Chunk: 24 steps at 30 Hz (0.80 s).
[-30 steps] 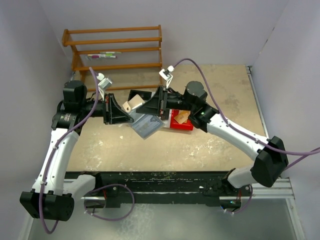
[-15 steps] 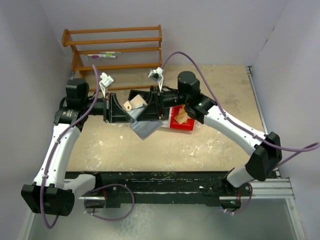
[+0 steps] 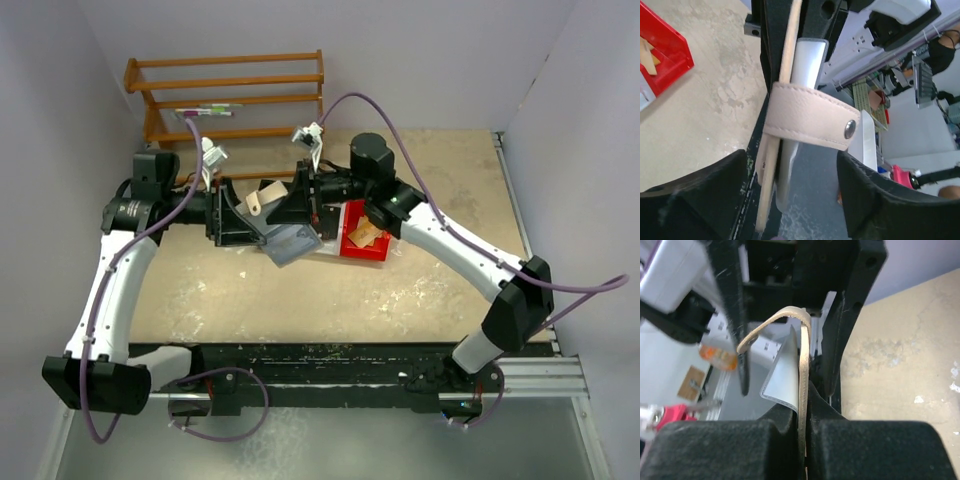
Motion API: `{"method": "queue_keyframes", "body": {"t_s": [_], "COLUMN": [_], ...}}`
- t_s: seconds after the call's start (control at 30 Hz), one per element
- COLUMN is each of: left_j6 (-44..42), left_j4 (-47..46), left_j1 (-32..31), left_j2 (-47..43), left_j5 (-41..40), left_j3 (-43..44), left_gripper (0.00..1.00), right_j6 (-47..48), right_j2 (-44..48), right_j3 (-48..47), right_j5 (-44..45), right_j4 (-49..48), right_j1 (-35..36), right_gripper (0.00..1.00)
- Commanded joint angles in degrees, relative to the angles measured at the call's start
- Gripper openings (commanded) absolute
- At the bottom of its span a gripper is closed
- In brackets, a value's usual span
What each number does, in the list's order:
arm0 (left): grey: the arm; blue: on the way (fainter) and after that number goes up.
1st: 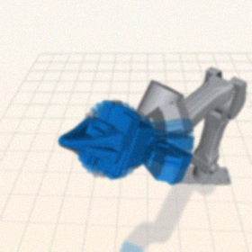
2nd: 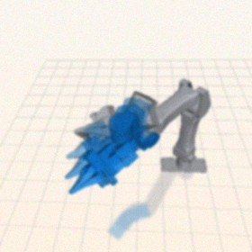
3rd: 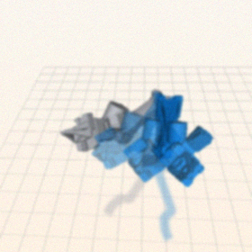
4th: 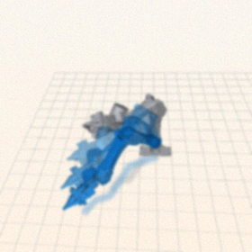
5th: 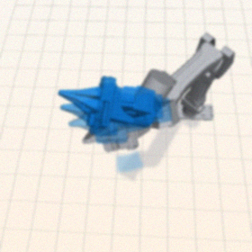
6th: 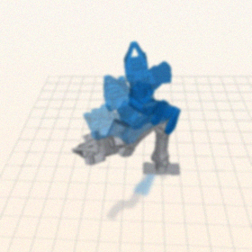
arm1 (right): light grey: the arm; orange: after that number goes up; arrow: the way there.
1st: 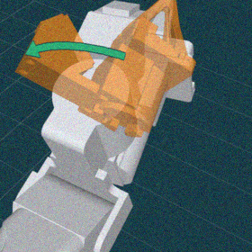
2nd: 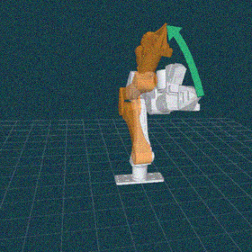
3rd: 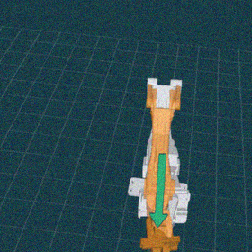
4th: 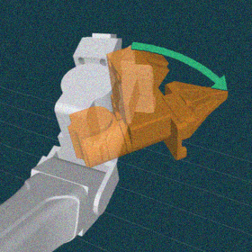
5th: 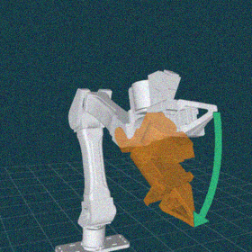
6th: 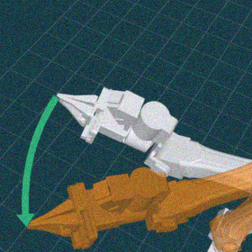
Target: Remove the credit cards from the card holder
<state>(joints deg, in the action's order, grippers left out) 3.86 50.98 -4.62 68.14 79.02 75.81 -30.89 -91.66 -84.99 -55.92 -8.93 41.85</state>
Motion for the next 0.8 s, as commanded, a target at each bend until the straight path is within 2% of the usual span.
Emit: {"method": "queue_keyframes", "body": {"t_s": [0.0,0.07,0.1,0.2,0.3,0.4,0.53,0.77], "left_j6": [6.36,17.56,21.14,26.22,34.07,44.52,54.07,61.55], "left_j4": [-12.16,-27.33,-32.62,-39.08,-46.08,-57.01,-66.07,-73.76], "left_j1": [0.05,0.05,0.05,0.05,0.05,0.04,0.05,0.05], "left_j2": [-6.66,-10.91,-12.78,-15.02,-14.52,-14.6,-14.29,-14.33], "left_j5": [-2.16,-4.46,-5.78,-10.01,-9.42,-8.85,-9.33,-10.3], "left_j3": [-4.17,-8.83,-10.86,-13.91,-16.92,-21.71,-24.25,-24.92], "left_gripper": [0.9,1.0,1.0,0.99,1.0,0.94,0.85,0.64], "right_j6": [-14.69,-23.36,-26.61,-34.11,-38.81,-40.96,-40.93,-39.52], "right_j2": [6.53,9.45,9.97,9.73,9.4,8.82,7.59,4.91], "right_j3": [7.07,14.27,16.4,18.87,20.33,21.91,22.32,22.91], "right_j5": [14.92,22.6,26.11,32.63,37.96,42.27,47.48,53.11], "right_j4": [-19.52,-32.79,-37.89,-47.58,-51.33,-56.14,-58.81,-63.79], "right_j1": [-0.8,-0.8,-0.8,-0.79,-0.4,0.4,2.87,6.9], "right_gripper": [0.0,0.0,0.0,0.0,0.0,0.0,0.0,0.0]}}
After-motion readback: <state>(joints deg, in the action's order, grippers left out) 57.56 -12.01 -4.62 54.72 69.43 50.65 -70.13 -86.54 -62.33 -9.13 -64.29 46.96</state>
